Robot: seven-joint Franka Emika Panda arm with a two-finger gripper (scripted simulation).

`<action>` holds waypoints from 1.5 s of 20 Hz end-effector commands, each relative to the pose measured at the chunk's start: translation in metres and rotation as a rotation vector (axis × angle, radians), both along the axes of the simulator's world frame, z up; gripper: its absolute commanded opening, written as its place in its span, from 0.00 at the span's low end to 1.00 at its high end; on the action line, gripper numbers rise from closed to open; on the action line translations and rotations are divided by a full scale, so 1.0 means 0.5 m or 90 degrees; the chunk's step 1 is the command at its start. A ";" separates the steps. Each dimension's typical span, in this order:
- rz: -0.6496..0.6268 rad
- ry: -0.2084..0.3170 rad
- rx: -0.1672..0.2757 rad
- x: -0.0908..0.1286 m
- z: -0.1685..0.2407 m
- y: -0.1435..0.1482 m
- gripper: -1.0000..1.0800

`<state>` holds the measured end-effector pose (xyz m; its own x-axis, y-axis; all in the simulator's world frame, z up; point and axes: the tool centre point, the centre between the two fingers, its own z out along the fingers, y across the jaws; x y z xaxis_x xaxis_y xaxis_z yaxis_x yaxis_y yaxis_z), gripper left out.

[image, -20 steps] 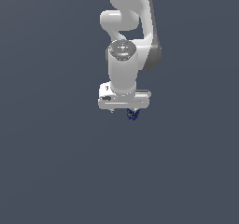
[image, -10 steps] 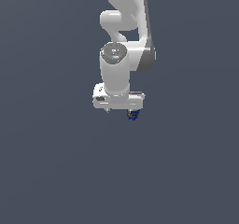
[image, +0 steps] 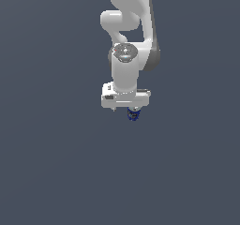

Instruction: Pick up the object and move it to a goal position.

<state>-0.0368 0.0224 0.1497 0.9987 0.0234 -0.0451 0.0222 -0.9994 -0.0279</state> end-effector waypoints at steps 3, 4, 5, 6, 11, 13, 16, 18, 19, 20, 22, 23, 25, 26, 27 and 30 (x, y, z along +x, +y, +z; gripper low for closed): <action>0.044 -0.011 -0.006 -0.040 -0.019 0.042 0.96; 0.054 -0.013 -0.007 -0.049 -0.024 0.052 0.96; 0.064 -0.016 -0.008 -0.058 -0.028 0.060 0.96; 0.073 -0.018 -0.009 -0.067 -0.031 0.068 0.96; 0.107 -0.026 -0.013 -0.101 -0.044 0.097 0.96; 0.116 -0.028 -0.013 -0.110 -0.047 0.105 0.96; 0.123 -0.030 -0.014 -0.118 -0.050 0.111 0.96; 0.125 -0.031 -0.014 -0.119 -0.051 0.112 0.96; 0.123 -0.030 -0.014 -0.117 -0.050 0.111 0.96; 0.123 -0.030 -0.014 -0.117 -0.051 0.111 0.96; 0.123 -0.030 -0.014 -0.118 -0.055 0.111 0.96; 0.123 -0.030 -0.014 -0.118 -0.060 0.111 0.96; 0.123 -0.030 -0.014 -0.118 -0.071 0.111 0.96; 0.123 -0.030 -0.014 -0.119 -0.079 0.111 0.96; 0.124 -0.030 -0.014 -0.119 -0.087 0.111 0.96; 0.124 -0.030 -0.014 -0.121 -0.117 0.111 0.96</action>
<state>-0.0967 0.0780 0.0986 0.9764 0.2159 -0.0003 0.2159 -0.9764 -0.0005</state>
